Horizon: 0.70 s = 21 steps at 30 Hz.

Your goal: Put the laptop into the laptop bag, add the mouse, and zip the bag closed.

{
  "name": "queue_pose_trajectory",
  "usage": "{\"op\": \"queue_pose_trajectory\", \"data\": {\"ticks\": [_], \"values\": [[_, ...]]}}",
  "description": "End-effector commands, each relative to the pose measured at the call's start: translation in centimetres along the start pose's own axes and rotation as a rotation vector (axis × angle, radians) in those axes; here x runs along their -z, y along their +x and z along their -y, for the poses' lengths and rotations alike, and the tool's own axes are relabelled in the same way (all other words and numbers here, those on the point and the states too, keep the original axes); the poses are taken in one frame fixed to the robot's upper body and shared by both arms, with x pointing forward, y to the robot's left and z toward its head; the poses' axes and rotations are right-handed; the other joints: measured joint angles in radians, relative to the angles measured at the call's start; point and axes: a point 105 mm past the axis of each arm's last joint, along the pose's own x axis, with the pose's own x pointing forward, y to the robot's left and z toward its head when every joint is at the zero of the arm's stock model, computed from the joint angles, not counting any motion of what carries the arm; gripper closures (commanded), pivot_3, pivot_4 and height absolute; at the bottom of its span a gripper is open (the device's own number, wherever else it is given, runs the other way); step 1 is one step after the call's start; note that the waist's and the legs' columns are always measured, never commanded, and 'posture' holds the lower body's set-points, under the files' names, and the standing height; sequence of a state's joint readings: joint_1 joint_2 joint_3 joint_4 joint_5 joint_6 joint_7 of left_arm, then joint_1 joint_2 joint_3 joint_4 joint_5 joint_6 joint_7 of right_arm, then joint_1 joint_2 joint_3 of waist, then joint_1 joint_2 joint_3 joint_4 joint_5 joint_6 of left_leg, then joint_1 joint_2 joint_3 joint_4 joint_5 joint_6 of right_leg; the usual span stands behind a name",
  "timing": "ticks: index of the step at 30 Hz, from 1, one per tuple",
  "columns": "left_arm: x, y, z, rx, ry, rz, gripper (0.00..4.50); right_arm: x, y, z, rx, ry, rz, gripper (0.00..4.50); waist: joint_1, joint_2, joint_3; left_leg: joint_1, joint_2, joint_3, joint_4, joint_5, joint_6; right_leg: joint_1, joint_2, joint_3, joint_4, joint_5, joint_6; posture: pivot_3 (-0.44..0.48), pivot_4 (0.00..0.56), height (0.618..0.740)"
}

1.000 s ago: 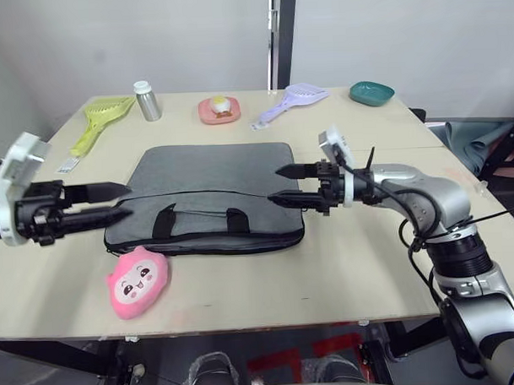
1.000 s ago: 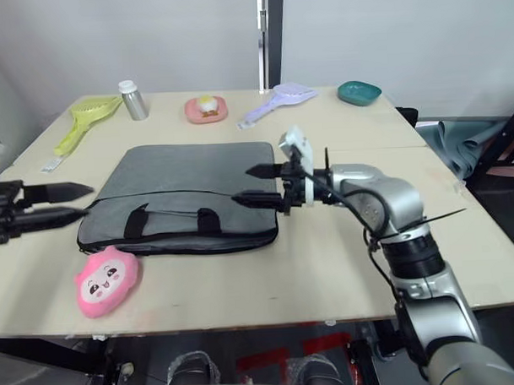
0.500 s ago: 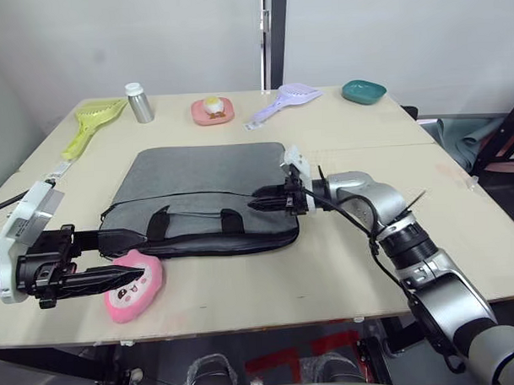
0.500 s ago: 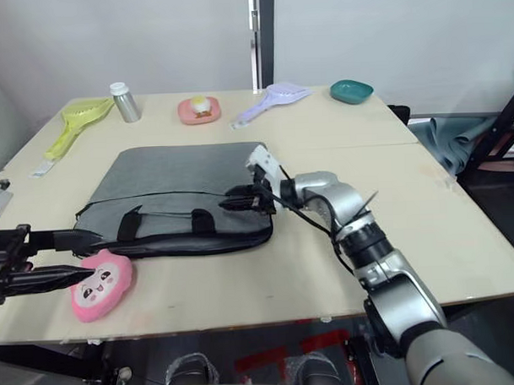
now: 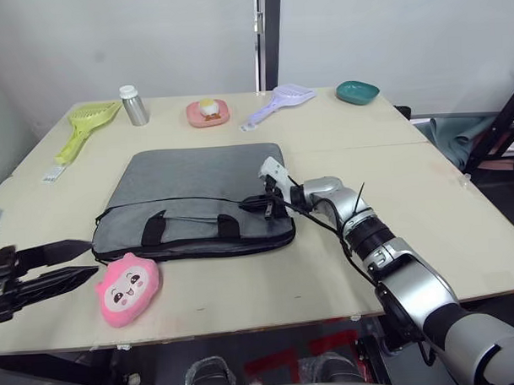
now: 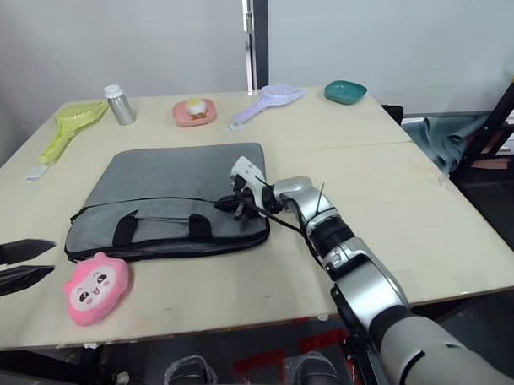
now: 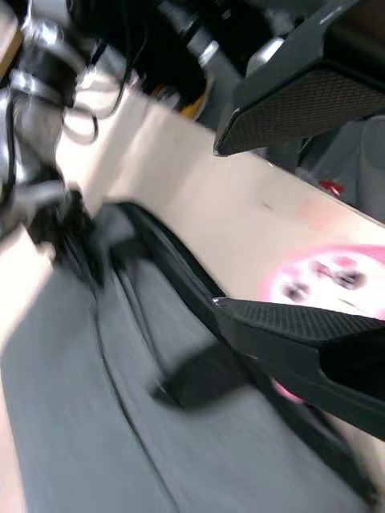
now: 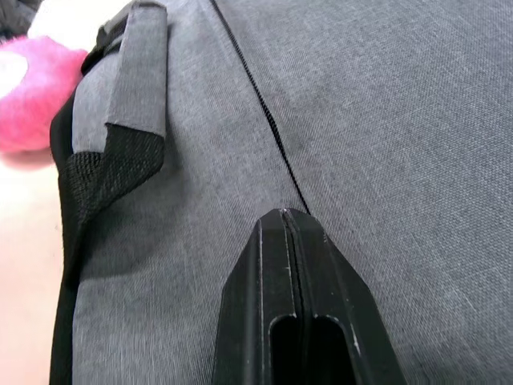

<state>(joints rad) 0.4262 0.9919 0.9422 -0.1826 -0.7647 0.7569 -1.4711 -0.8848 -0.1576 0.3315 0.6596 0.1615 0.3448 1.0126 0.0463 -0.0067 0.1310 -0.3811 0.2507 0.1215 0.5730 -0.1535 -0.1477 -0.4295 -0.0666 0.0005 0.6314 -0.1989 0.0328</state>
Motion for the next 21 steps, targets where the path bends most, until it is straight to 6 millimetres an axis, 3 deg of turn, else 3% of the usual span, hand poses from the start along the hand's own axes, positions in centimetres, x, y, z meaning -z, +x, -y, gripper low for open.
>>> {"op": "queue_pose_trajectory", "data": {"ticks": [1, 5, 11, 14, 16, 21], "values": [[0.9, -2.1, -1.7, -0.142, -0.043, 0.016, 1.54, 4.9, -0.2, 0.3, 0.052, 0.078, -0.174, 4.48, 0.004, 0.001, -0.001, 0.001, 0.0, 0.0, 0.0, 0.0, 0.0, 0.001, 0.0, 0.0, 0.0, 0.0, 0.0, 0.0, 0.15, 0.74], [3.5, -3.0, -3.3, -0.227, -0.147, -0.007, 1.54, 4.1, -0.3, 0.1, 0.039, 0.057, -0.163, 4.48, 0.01, 0.001, -0.001, 0.015, 0.0, 0.0, 0.0, -0.001, 0.001, 0.014, -0.001, 0.001, -0.001, -0.001, 0.001, 0.0, 0.15, 0.74], [5.3, -0.7, -4.0, -0.247, -0.2, -0.018, 1.54, 3.6, 0.0, -1.0, 0.002, 0.034, -0.16, 4.48, 0.019, 0.001, -0.002, 0.015, 0.0, -0.001, -0.001, -0.001, 0.001, 0.014, -0.003, 0.002, 0.0, -0.001, 0.001, 0.0, 0.15, 0.74], [5.1, 1.2, -3.2, -0.172, -0.206, -0.009, 0.81, 3.4, 0.1, -1.8, -0.019, 0.026, -0.156, 4.5, 0.017, 0.0, -0.003, 0.014, 0.001, 0.0, -0.001, -0.001, 0.001, 0.013, -0.002, 0.001, -0.001, -0.001, 0.001, 0.0, 0.15, 0.74], [5.2, 2.1, -3.0, -0.149, -0.237, -0.006, 0.07, 3.3, 0.0, -1.8, -0.017, 0.026, -0.152, 4.5, 0.013, 0.0, -0.003, 0.013, 0.002, 0.0, -0.002, -0.001, 0.001, 0.013, -0.001, 0.001, -0.002, -0.001, 0.001, 0.0, 0.15, 0.74], [6.6, 3.9, -1.8, -0.079, -0.35, -0.045, 0.03, 2.9, -0.1, -1.8, -0.009, 0.025, -0.145, 4.5, 0.003, 0.001, -0.002, 0.013, 0.002, 0.001, -0.003, -0.001, 0.0, 0.012, -0.001, 0.001, -0.003, -0.002, 0.001, 0.0, 0.15, 0.74]]}}
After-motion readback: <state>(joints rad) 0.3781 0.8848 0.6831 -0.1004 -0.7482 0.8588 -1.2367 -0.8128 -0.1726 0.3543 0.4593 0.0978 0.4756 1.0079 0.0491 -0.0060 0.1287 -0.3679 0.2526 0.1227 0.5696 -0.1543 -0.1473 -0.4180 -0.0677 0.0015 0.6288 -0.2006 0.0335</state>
